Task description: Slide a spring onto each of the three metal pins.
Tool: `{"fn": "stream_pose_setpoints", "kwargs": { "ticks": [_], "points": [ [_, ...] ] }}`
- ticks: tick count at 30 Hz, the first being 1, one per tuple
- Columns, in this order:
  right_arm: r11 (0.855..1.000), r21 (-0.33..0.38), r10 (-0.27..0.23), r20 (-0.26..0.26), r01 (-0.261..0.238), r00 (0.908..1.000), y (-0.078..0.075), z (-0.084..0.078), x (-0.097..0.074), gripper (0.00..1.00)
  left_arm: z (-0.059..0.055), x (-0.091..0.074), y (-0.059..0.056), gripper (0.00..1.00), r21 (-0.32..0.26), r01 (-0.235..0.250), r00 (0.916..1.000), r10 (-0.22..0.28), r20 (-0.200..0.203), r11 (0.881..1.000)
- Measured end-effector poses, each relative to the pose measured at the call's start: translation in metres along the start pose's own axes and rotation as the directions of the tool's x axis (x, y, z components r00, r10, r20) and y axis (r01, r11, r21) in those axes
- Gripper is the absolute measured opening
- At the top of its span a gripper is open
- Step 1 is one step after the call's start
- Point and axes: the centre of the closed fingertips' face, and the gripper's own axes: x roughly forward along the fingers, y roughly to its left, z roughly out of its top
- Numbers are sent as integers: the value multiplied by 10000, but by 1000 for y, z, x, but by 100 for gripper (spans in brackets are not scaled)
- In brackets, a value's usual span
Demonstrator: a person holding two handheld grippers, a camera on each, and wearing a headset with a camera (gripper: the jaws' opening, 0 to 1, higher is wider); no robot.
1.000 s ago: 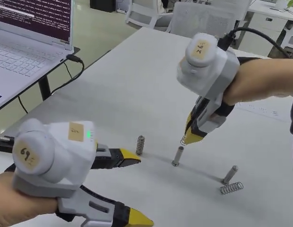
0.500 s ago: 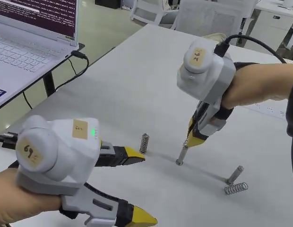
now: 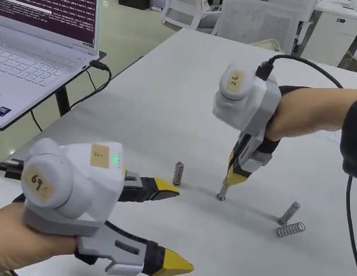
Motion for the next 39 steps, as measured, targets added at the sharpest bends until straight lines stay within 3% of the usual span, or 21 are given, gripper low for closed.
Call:
{"fn": "stream_pose_setpoints", "kwargs": {
  "ticks": [8, 20, 39],
  "points": [
    [9999, 121, 33, -97, -32, 9999, 6, -2, 16, 9, 0, -1, 0, 57, -3, -6, 10000, 6, -3, 10000],
    [9998, 34, -210, -181, 210, 9996, -2, -4, 31, 9, 0, -2, 1, 56, 8, -17, 10000, 17, 9, 10000],
    [9997, -99, -243, -107, 242, 9996, -3, -3, 37, 9, -2, -3, 0, 55, -19, -16, 10000, 15, -95, 10000]
  ]
}}
